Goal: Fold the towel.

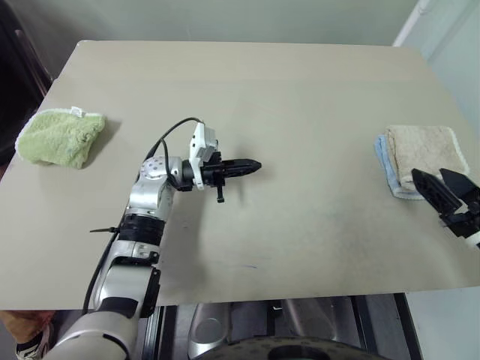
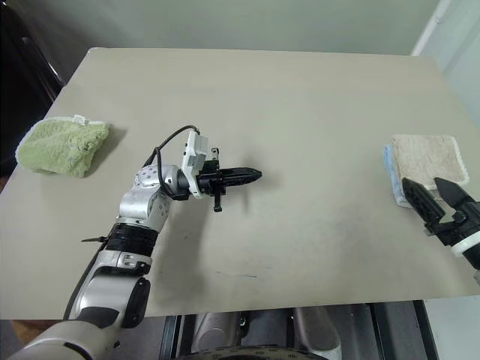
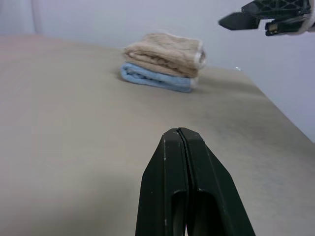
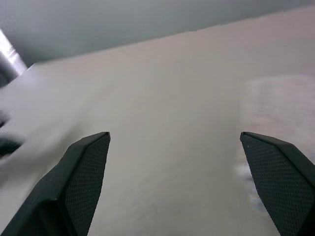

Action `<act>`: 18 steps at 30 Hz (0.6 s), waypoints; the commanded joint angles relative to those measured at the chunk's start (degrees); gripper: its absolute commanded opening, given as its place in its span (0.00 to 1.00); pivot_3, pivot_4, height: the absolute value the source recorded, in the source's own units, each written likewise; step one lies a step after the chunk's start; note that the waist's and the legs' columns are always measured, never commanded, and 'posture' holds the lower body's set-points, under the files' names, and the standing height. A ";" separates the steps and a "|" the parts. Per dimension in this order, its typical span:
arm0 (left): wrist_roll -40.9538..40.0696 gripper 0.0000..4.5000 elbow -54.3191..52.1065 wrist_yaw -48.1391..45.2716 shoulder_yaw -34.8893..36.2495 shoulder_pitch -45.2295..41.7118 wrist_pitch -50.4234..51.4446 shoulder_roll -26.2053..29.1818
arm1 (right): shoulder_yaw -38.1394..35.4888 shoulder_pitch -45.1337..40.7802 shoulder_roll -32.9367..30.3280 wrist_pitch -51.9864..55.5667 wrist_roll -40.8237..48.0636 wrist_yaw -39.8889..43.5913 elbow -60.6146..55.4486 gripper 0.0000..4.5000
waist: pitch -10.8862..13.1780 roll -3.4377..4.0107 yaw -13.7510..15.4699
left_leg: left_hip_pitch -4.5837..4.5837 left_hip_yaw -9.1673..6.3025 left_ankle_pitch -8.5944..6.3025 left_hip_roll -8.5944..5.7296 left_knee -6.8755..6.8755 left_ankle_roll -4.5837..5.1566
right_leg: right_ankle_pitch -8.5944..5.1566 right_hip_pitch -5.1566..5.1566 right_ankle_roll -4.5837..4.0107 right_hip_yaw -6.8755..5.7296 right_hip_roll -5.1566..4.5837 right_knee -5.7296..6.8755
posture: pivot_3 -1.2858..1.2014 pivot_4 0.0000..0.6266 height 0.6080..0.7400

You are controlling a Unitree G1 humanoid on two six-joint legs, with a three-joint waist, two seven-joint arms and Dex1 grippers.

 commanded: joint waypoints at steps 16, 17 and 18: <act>-6.59 0.20 -15.71 -0.20 2.75 6.71 5.58 4.57 | 30.41 -23.05 -0.49 -11.69 -29.15 16.46 2.67 1.00 | 0.00 0.01 0.21 | 0.04 0.00 0.01 0.06 0.07 0.03 | 0.39 -0.01 0.46 -0.02 -0.03 -0.01 | 0.52 0.24 0.72; -6.58 0.28 -15.74 -0.22 2.86 6.95 5.58 5.05 | 30.96 -23.82 0.12 -11.76 -29.42 17.04 3.51 1.00 | 0.00 0.01 0.20 | 0.03 0.02 0.01 0.05 0.06 0.03 | 0.40 -0.03 0.46 -0.02 -0.04 -0.01 | 0.52 0.24 0.72; -6.71 0.36 -16.09 0.18 3.09 7.34 5.63 5.27 | 31.29 -24.19 0.54 -11.96 -29.88 17.65 4.29 1.00 | 0.00 0.01 0.19 | 0.05 0.03 0.01 0.06 0.05 0.03 | 0.40 -0.02 0.45 -0.02 -0.03 0.00 | 0.52 0.24 0.72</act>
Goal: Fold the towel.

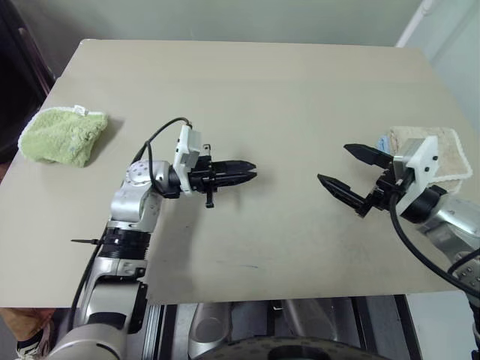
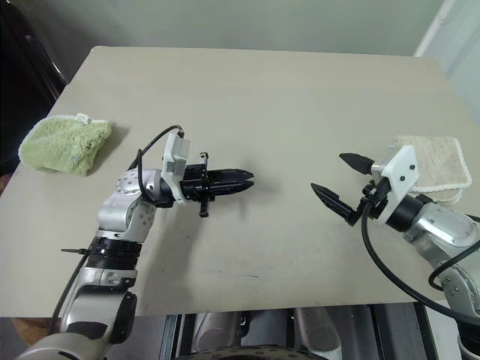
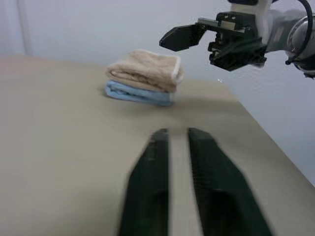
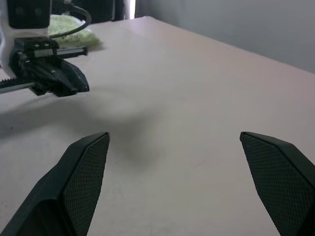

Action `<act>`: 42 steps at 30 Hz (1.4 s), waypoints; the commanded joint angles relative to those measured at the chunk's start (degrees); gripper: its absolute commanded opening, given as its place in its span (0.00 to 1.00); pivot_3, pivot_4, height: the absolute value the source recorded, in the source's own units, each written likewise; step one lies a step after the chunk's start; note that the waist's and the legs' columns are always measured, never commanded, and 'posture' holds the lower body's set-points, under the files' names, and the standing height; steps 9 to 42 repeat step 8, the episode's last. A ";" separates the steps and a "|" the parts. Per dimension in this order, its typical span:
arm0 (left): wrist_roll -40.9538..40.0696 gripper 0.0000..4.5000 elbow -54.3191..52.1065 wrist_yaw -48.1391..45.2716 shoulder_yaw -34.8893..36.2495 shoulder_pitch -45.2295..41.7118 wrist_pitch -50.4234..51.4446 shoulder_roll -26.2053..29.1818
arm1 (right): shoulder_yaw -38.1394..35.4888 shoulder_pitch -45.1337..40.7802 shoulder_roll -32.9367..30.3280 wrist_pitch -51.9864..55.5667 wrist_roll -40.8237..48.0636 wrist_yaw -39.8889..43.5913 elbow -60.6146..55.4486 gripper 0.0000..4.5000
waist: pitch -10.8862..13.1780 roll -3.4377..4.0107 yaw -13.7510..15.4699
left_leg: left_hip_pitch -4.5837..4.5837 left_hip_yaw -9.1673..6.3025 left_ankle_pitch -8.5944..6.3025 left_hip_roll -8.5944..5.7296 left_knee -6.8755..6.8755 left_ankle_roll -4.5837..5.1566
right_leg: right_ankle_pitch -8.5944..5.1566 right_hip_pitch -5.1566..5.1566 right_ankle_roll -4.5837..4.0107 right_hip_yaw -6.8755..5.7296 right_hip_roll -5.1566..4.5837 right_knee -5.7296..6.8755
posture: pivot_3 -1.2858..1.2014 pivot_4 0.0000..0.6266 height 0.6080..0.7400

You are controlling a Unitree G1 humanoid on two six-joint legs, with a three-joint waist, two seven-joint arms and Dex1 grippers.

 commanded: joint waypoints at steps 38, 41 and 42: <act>-3.59 0.99 -6.81 0.86 2.66 4.46 2.88 4.97 | -1.77 -1.13 0.49 -1.06 0.01 8.73 3.81 1.00 | 0.00 -0.01 0.03 | 0.08 0.00 0.00 0.01 -0.01 0.00 | -0.24 0.06 -0.45 -0.01 -0.01 0.00 | 0.52 0.24 0.72; -3.59 0.99 -6.81 0.86 2.66 4.46 2.88 4.97 | -1.77 -1.13 0.49 -1.06 0.01 8.73 3.81 1.00 | 0.00 -0.01 0.03 | 0.08 0.00 0.00 0.01 -0.01 0.00 | -0.24 0.06 -0.45 -0.01 -0.01 0.00 | 0.52 0.24 0.72; -3.59 0.99 -6.81 0.86 2.66 4.46 2.88 4.97 | -1.77 -1.13 0.49 -1.06 0.01 8.73 3.81 1.00 | 0.00 -0.01 0.03 | 0.08 0.00 0.00 0.01 -0.01 0.00 | -0.24 0.06 -0.45 -0.01 -0.01 0.00 | 0.52 0.24 0.72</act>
